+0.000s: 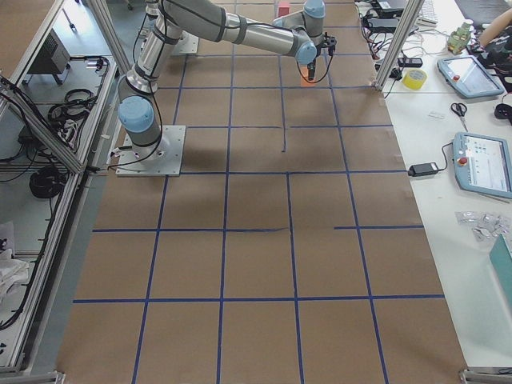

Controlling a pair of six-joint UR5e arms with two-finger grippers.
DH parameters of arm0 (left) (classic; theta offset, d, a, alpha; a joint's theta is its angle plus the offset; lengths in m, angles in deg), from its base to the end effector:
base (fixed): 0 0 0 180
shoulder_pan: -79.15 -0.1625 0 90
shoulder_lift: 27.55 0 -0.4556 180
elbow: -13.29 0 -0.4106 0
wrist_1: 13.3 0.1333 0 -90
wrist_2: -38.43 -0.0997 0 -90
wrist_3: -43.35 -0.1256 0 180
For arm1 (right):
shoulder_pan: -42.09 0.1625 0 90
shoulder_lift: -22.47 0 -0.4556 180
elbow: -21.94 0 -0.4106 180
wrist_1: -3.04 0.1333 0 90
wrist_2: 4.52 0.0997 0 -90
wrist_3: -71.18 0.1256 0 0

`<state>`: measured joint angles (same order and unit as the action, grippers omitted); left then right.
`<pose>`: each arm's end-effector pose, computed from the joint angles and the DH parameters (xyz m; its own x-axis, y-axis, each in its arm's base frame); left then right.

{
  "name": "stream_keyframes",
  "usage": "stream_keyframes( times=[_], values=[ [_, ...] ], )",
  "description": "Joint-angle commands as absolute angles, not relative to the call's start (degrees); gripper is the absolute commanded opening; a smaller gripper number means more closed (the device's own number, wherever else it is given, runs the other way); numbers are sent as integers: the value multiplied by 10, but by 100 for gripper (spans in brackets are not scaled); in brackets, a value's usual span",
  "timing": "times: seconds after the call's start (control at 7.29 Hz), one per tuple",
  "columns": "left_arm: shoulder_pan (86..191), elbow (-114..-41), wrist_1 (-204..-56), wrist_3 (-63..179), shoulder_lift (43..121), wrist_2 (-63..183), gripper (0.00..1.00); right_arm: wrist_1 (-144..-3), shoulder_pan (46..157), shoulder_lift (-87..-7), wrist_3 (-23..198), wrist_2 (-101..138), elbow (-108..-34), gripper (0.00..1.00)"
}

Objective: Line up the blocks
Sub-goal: 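Carry the orange cube with the right gripper toward the table center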

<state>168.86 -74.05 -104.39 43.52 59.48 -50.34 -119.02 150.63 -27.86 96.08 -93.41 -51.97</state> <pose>-0.1335 -0.4950 0.5405 -0.9997 -0.0063 0.0216 -0.0080 0.9968 -0.0791 0.3781 -0.7004 0.2394 -0.9914 0.1040 -0.0795 0.1135 0.9856 -0.1257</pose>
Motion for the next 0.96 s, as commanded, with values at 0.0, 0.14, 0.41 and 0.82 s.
stream_keyframes(
  times=[0.0,0.14,0.41,0.82],
  values=[
    [1687,-741,-1047,435,589,-496,100,-1181,1522,-240,987,-930,-464,4],
    [1690,-741,-1048,435,593,-497,100,-1180,1522,-232,986,-932,-459,5],
    [1690,-741,-1051,435,588,-500,100,-1181,1521,-225,988,-939,-459,13],
    [1689,-741,-1057,435,589,-500,100,-1182,1521,-219,988,-936,-458,37]
  ],
)
